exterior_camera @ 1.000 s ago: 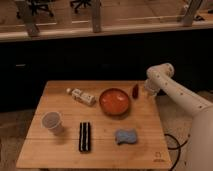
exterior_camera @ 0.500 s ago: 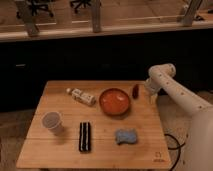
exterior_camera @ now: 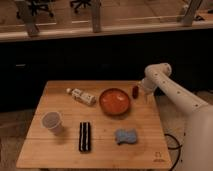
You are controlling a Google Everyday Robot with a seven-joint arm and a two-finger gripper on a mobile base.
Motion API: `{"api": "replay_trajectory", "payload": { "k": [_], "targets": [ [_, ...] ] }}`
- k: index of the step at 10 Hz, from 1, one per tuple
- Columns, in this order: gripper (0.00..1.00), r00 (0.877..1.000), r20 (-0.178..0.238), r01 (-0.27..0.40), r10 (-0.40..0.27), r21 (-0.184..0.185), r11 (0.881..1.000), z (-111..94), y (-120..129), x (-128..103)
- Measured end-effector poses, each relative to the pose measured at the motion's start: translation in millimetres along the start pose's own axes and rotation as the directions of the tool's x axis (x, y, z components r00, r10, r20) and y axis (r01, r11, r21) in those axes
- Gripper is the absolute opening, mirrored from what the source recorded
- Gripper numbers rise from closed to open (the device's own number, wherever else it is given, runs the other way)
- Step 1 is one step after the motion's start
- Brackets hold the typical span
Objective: Drag the pepper across the table
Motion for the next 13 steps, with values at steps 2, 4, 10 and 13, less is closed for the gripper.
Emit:
{"api": "replay_trajectory", "payload": {
  "k": [2,4,10,13],
  "targets": [
    [0.8,1.0,0.009,0.022,-0.022,-0.003,1.0,2,-6,-7],
    [0.8,0.999,0.015,0.037,-0.037,-0.01,0.999,5,-8,-10],
    [0.74,0.997,0.02,0.073,-0.072,-0.028,0.997,22,-20,-12],
    [0.48,0.996,0.029,0.086,-0.085,-0.034,0.996,27,-21,-15]
  ]
}}
